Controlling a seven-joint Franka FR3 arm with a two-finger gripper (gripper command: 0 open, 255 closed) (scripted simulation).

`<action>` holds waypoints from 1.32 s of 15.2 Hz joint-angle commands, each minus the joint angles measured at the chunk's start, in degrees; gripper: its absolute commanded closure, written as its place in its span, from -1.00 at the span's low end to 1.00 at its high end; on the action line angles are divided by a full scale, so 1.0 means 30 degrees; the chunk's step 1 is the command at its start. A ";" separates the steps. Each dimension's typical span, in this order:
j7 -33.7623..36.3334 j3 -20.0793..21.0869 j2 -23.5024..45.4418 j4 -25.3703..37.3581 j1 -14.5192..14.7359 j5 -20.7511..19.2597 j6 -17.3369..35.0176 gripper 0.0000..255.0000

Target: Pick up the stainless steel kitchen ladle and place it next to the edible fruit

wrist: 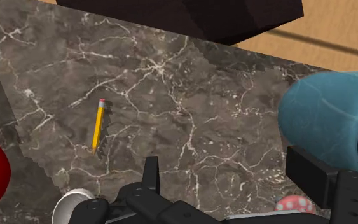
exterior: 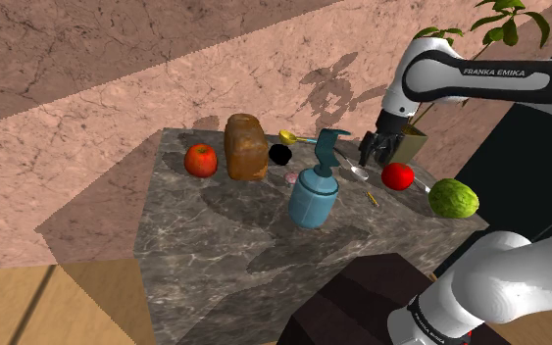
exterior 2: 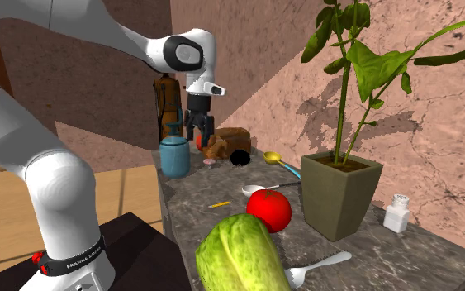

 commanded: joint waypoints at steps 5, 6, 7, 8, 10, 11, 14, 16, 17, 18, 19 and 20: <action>-0.0971 -0.1492 0.3779 0.1505 -0.0533 0.0224 0.2611 -1.00; -0.1155 -0.1728 0.4427 0.1850 -0.0608 0.0343 0.2956 -1.00; -0.1347 -0.1962 0.5081 0.2215 -0.0679 0.0486 0.3281 -1.00; -0.1548 -0.2189 0.5741 0.2600 -0.0753 0.0652 0.3586 -1.00; -0.1974 -0.2626 0.7076 0.3429 -0.0907 0.1058 0.4135 -1.00; -0.2199 -0.2831 0.7751 0.3874 -0.0992 0.1297 0.4376 -1.00; -0.2911 -0.3371 0.9807 0.5331 -0.1310 0.2145 0.4963 -1.00; -0.3398 -0.3656 1.1199 0.6405 -0.1591 0.2800 0.5235 -1.00; -0.3639 -0.3775 1.1900 0.6974 -0.1754 0.3146 0.5335 -1.00; -0.3874 -0.3873 1.2605 0.7565 -0.1938 0.3501 0.5410 -1.00; -0.4101 -0.3954 1.3311 0.8178 -0.2140 0.3861 0.5461 -1.00; -0.4317 -0.4014 1.4019 0.8814 -0.2362 0.4222 0.5488 -1.00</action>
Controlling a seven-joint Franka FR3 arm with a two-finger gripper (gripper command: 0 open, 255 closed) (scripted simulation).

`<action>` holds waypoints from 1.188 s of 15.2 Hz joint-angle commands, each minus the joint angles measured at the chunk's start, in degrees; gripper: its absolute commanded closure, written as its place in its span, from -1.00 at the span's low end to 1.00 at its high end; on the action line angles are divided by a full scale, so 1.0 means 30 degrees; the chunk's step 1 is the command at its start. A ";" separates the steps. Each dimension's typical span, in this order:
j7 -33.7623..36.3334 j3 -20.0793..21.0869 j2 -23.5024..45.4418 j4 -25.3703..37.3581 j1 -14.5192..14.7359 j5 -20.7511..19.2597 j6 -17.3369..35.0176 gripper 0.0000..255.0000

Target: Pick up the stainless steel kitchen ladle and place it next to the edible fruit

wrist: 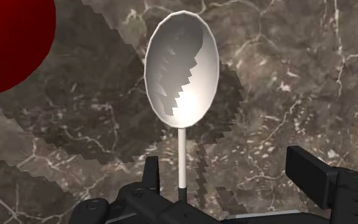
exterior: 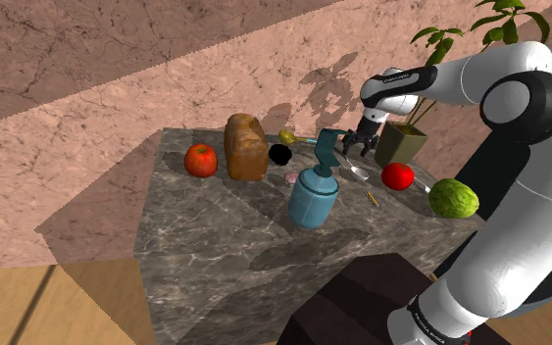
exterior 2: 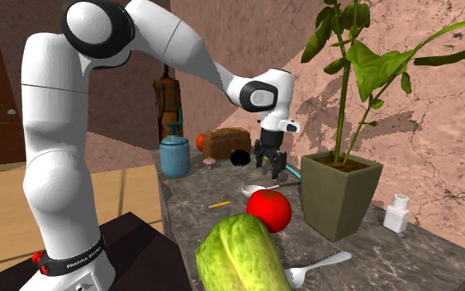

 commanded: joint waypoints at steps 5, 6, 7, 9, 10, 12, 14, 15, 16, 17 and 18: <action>-0.0771 -0.0095 0.2532 0.1922 -0.0817 0.1313 0.0453 -1.00; -0.0813 -0.0065 0.2636 0.1797 -0.0816 0.1378 0.0672 -1.00; -0.0857 -0.0034 0.2743 0.1677 -0.0816 0.1446 0.0890 -1.00; -0.0947 0.0030 0.2967 0.1450 -0.0817 0.1588 0.1322 -1.00; -0.1022 0.0084 0.3154 0.1284 -0.0821 0.1705 0.1658 -1.00; -0.1022 0.0084 0.3153 0.1283 -0.0821 0.1704 0.1658 -1.00; -0.1022 0.0085 0.3154 0.1283 -0.0821 0.1704 0.1658 -1.00; -0.1022 0.0085 0.3154 0.1284 -0.0821 0.1704 0.1658 -1.00; -0.1022 0.0085 0.3154 0.1284 -0.0821 0.1704 0.1658 -1.00; -0.1022 0.0085 0.3154 0.1284 -0.0821 0.1704 0.1658 -1.00; -0.1021 0.0084 0.3154 0.1286 -0.0821 0.1704 0.1655 -1.00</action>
